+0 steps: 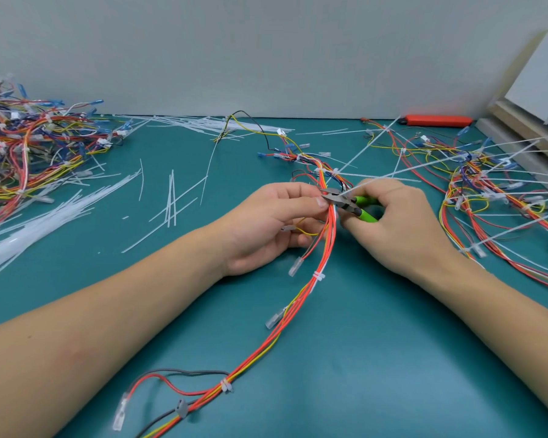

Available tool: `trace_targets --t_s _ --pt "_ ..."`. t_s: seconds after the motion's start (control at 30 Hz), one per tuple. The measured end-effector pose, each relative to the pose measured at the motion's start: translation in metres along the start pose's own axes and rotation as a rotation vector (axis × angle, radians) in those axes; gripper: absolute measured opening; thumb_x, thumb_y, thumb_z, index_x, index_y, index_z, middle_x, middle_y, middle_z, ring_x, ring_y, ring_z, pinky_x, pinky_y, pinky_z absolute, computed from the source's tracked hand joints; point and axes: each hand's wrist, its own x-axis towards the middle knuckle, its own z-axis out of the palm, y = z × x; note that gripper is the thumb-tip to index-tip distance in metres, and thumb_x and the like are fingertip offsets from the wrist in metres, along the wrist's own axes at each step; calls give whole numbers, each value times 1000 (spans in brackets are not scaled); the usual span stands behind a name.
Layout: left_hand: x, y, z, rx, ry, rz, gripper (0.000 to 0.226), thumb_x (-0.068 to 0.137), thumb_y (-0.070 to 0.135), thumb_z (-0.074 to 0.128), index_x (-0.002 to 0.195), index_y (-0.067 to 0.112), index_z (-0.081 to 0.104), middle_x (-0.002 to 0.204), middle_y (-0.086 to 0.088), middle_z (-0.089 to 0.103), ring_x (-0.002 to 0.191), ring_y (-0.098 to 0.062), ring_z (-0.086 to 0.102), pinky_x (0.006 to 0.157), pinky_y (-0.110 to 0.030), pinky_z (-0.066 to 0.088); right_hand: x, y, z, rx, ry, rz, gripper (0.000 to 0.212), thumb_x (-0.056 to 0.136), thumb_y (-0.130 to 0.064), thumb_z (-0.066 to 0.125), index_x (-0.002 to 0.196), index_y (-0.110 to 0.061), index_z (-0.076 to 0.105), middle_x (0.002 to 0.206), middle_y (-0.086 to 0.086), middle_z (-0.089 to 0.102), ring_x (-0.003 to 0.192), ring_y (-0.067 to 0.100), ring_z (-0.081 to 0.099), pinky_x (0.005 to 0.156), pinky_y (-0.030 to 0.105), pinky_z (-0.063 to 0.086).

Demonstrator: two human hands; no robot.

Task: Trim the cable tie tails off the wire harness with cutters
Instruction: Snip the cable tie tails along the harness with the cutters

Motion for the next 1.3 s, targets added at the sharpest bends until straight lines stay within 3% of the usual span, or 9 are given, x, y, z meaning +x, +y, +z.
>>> trace_targets --t_s 0.1,0.23,0.37,0.5,0.7,0.8,0.93,1.17,1.3 --pt "0 0 1 -1 10 -8 8 98 7 58 105 8 61 86 -6 71 70 -18 57 56 -21 42 0 -1 0 -27 -3 -41 25 81 -16 76 102 -30 75 98 -22 68 106 8 60 96 24 44" --pt "1 1 1 4 20 -12 6 97 8 58 101 9 63 86 -6 71 72 -18 55 58 -22 42 0 1 1 -28 -4 -32 31 81 -15 76 107 -30 74 102 -20 66 111 11 59 99 24 41" --pt "1 0 0 31 28 -13 6 98 9 59 102 10 62 88 -6 70 71 -16 59 62 -24 44 2 2 0 -34 -23 -31 25 81 -17 75 104 -27 75 101 -16 70 104 9 60 96 26 45" --pt "1 -1 -1 30 4 -3 5 97 9 59 96 11 63 88 -8 68 73 -18 57 57 -21 43 2 4 -1 0 -41 6 3 82 -22 74 84 -21 72 75 -4 67 76 16 59 74 36 51" --pt "1 -1 -2 19 -25 4 4 97 10 60 94 11 63 90 -8 67 68 -14 60 57 -21 42 2 4 2 -31 -76 27 17 87 -24 71 74 -14 67 59 4 51 62 26 46 62 41 47" --pt "0 0 -1 21 -18 3 4 97 9 59 96 10 63 88 -6 69 69 -15 60 57 -21 45 0 1 0 -6 -13 6 3 82 -18 76 83 -19 74 71 -7 63 76 16 56 77 35 50" --pt "0 0 -1 13 -17 -1 8 97 9 59 105 7 59 85 -3 71 68 -14 62 56 -20 45 0 -2 -1 -41 2 -16 31 80 -13 78 108 -24 74 105 -17 66 114 10 55 97 5 30" --pt "-1 0 -2 10 -26 -5 16 98 10 58 113 7 55 94 -10 74 68 -13 66 56 -20 44 2 0 -2 -25 -14 -30 30 80 -16 77 108 -27 74 105 -17 67 114 14 60 104 30 44" --pt "0 0 -3 21 -40 -5 7 97 11 59 103 8 57 93 -8 74 68 -13 67 56 -19 45 3 1 -3 -19 -45 -23 17 78 -23 72 95 -25 75 93 -13 72 97 14 64 92 36 51"
